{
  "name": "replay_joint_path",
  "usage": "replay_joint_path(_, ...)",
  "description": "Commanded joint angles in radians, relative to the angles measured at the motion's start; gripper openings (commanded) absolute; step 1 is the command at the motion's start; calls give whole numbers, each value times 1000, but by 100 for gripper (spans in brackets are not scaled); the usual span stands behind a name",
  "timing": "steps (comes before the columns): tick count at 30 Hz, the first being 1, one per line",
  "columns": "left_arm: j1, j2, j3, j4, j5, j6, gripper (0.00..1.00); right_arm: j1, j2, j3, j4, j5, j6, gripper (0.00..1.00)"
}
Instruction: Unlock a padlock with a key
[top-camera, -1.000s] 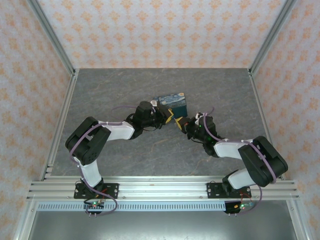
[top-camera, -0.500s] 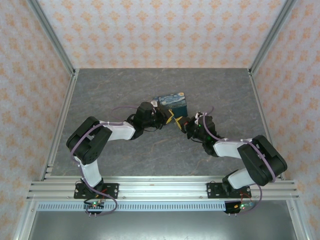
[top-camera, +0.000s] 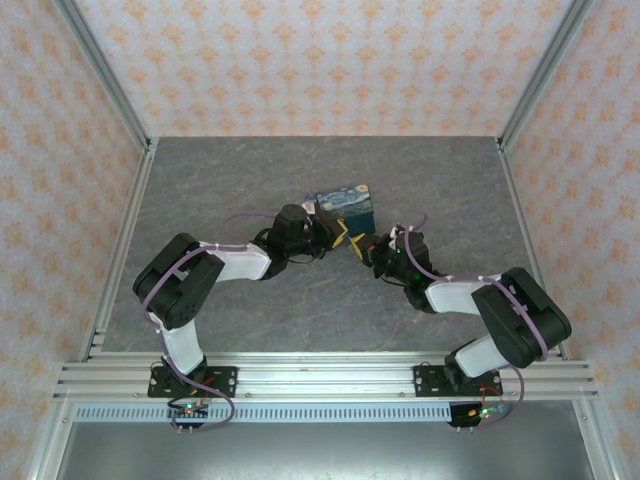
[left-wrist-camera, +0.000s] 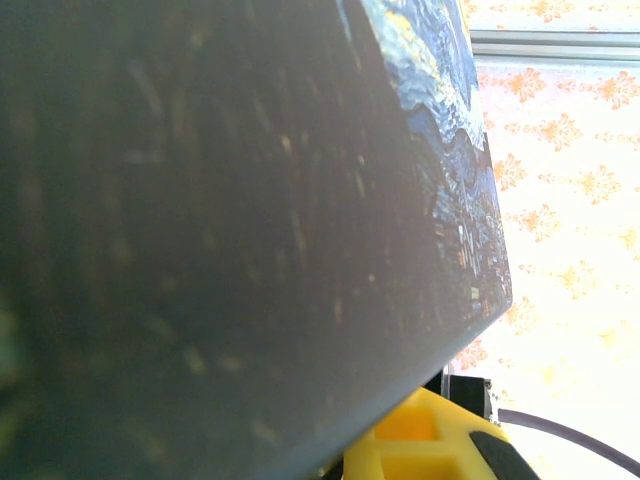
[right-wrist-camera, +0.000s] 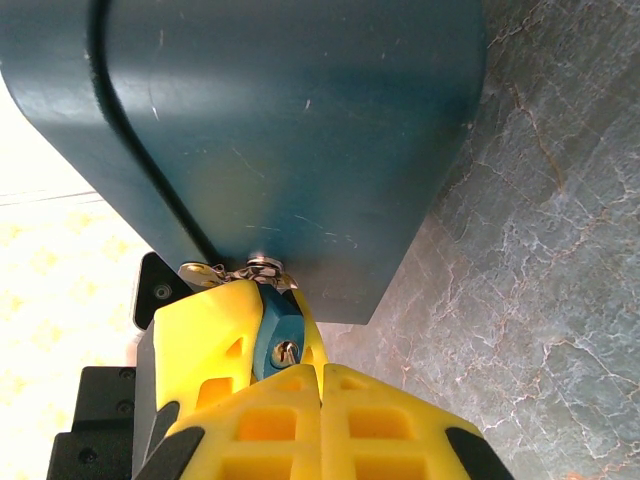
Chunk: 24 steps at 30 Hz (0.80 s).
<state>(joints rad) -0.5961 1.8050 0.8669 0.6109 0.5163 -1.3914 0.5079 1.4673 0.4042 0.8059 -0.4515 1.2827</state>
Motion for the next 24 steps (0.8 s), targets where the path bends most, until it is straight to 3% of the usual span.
replay_joint_path(1,-19,2,23,54,15,-14,0,8,11,23,44,12,4,0)
replay_joint_path(16,-31,7,30,30,14,5,0,8,-15,66,-19,1,-20,0)
replay_joint_path(24,-37,0,25,76,20,-51,0,8,26,59,-25,31,-73,0)
